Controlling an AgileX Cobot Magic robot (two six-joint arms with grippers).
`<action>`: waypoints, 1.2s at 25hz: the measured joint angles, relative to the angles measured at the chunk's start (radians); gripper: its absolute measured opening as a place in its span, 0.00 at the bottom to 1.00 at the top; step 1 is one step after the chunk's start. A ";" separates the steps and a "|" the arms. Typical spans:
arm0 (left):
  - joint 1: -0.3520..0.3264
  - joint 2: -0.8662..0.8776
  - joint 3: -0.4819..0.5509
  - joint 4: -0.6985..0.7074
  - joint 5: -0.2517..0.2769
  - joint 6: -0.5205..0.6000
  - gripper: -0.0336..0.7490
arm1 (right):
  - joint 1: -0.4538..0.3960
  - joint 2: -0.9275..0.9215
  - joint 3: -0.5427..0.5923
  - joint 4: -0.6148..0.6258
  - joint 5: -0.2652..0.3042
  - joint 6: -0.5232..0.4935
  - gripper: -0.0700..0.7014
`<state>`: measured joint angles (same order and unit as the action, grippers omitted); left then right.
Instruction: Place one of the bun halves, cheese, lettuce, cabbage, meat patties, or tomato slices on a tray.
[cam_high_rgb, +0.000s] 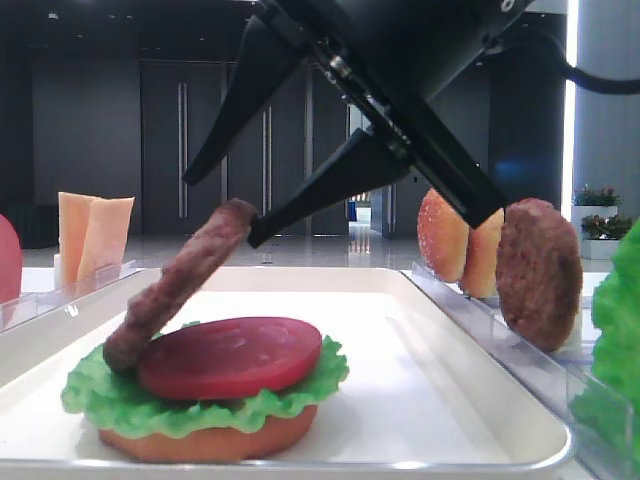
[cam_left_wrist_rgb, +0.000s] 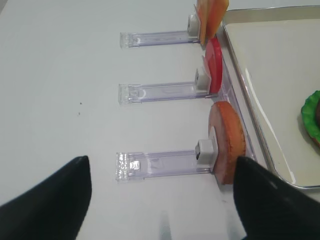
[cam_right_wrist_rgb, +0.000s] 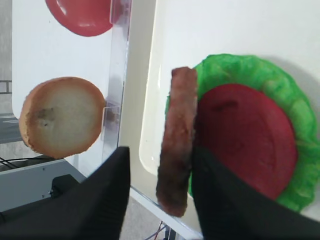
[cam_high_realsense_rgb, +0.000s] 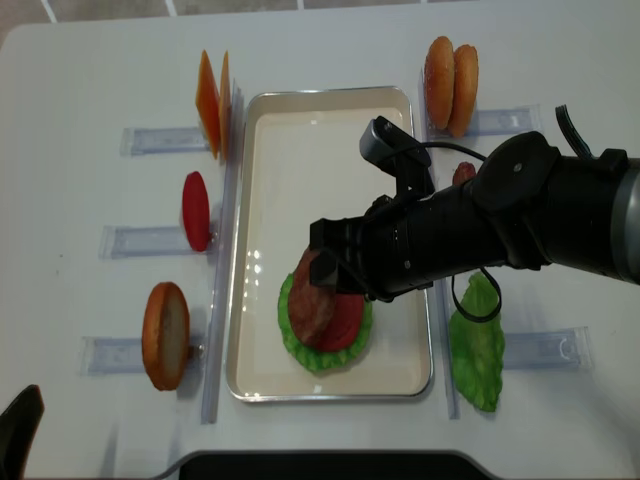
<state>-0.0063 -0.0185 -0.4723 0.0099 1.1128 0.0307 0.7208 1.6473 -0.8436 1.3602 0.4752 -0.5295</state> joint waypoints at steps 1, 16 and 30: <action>0.000 0.000 0.000 0.000 0.000 0.000 0.93 | 0.000 0.000 0.000 -0.006 0.000 0.000 0.47; 0.000 0.000 0.000 0.000 0.000 0.000 0.93 | -0.020 0.000 0.000 -0.099 -0.019 0.050 0.66; 0.000 0.000 0.000 0.000 0.000 0.000 0.93 | -0.048 -0.050 -0.020 -0.467 0.022 0.363 0.70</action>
<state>-0.0063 -0.0185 -0.4723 0.0099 1.1128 0.0307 0.6726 1.5970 -0.8634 0.8933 0.4972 -0.1664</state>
